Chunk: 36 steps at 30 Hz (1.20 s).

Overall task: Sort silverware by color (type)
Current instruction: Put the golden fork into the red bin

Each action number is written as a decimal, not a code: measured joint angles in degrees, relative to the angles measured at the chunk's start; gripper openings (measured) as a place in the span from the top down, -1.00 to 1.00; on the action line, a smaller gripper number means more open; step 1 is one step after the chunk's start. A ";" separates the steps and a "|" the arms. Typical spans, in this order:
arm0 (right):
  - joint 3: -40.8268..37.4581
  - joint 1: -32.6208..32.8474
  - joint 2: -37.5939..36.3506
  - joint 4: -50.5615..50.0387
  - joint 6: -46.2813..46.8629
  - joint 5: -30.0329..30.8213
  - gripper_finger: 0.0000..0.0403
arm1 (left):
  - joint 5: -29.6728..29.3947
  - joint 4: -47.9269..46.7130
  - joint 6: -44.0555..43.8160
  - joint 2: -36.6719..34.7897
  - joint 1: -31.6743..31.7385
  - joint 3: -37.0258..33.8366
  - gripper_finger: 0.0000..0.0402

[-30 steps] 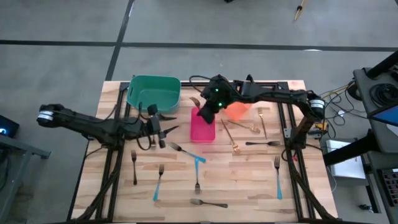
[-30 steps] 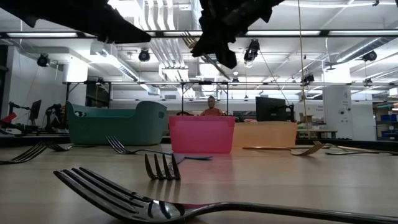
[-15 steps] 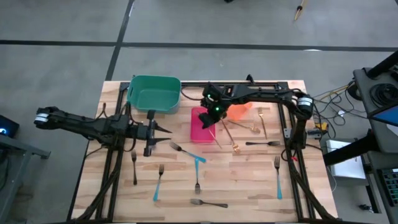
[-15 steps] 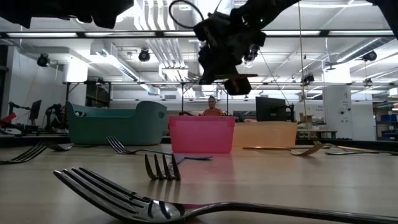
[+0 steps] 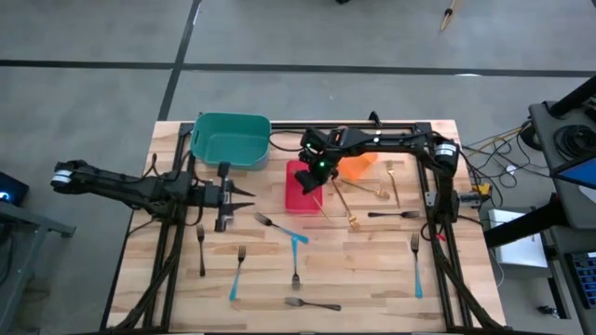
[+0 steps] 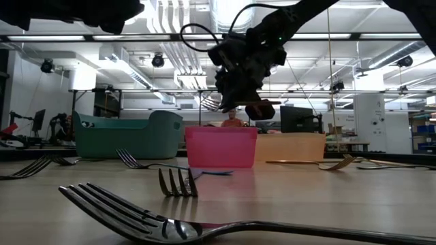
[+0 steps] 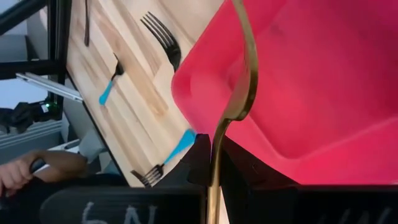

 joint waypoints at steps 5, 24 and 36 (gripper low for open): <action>-0.02 -0.34 -0.02 -0.01 0.79 0.37 0.94 | -3.10 -0.04 -0.06 0.40 0.00 0.00 0.63; -2.25 -0.34 -0.19 0.25 7.24 2.94 0.94 | -14.80 -2.93 -0.08 0.61 0.00 0.07 0.63; -2.40 -0.36 -0.19 0.29 8.33 5.29 0.94 | -17.89 -2.99 -0.06 0.60 0.00 0.09 0.63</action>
